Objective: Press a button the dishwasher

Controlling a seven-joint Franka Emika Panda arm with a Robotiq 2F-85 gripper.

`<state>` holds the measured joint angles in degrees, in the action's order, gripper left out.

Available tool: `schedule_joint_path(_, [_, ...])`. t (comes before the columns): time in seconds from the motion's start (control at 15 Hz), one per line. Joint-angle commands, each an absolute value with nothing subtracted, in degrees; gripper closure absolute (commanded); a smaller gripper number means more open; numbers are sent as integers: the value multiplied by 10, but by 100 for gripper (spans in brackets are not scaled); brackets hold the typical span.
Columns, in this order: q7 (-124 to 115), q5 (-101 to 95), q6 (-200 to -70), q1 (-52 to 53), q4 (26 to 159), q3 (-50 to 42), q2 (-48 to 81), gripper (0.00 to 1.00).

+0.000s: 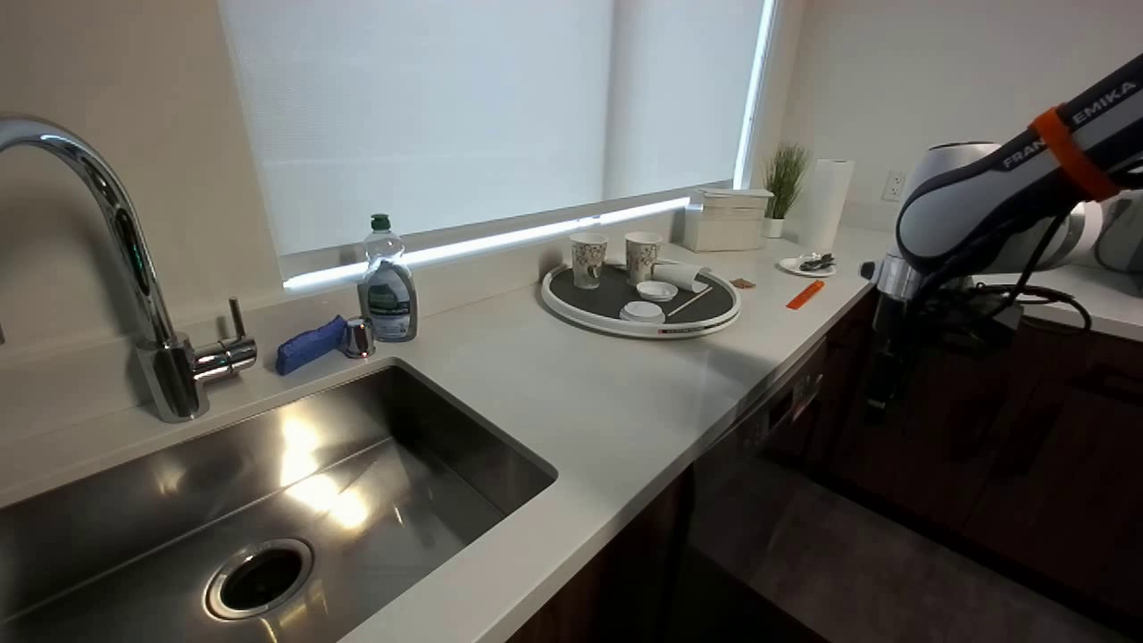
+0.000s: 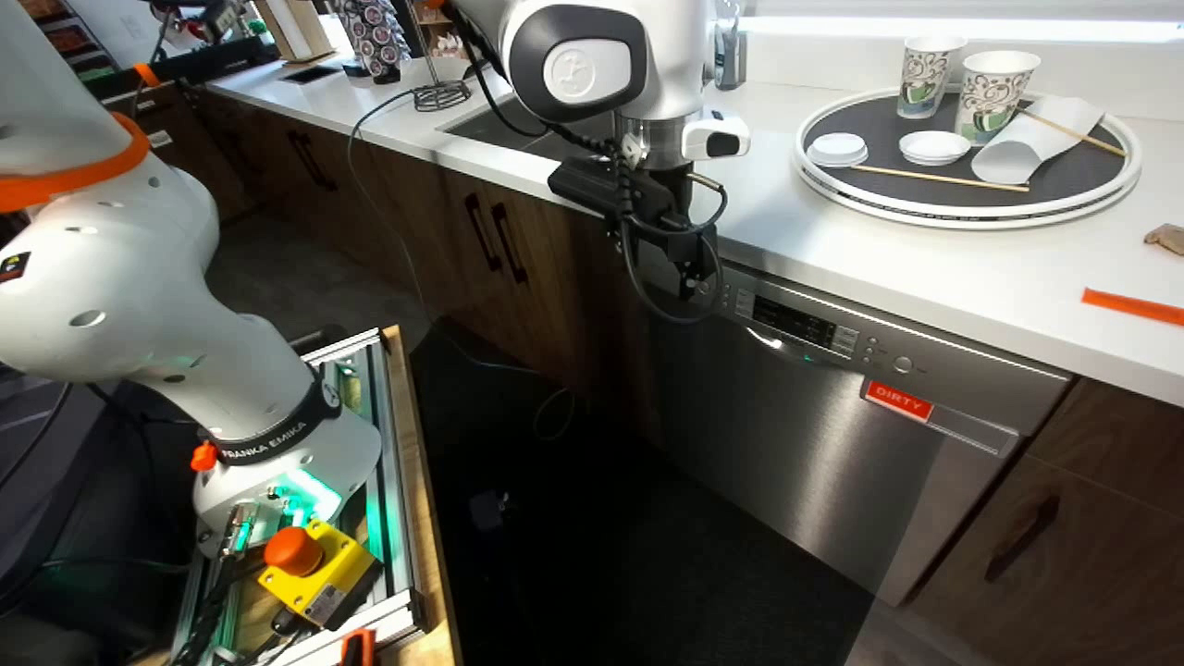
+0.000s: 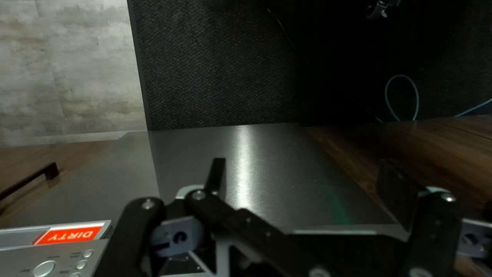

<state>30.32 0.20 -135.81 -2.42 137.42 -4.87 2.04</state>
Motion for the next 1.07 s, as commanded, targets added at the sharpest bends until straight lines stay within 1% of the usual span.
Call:
schedule_joint_path(0.0, [345, 14, -1435, -31, 1379, -34, 75, 0])
schedule_joint_path(0.4, [400, 54, -1500, -64, 1354, -6, 163, 0])
schedule_joint_path(0.73, [447, 117, -1547, -106, 1335, 46, 216, 0])
schedule_joint_path(1.0, [437, 143, -1597, -128, 1321, 82, 249, 0])
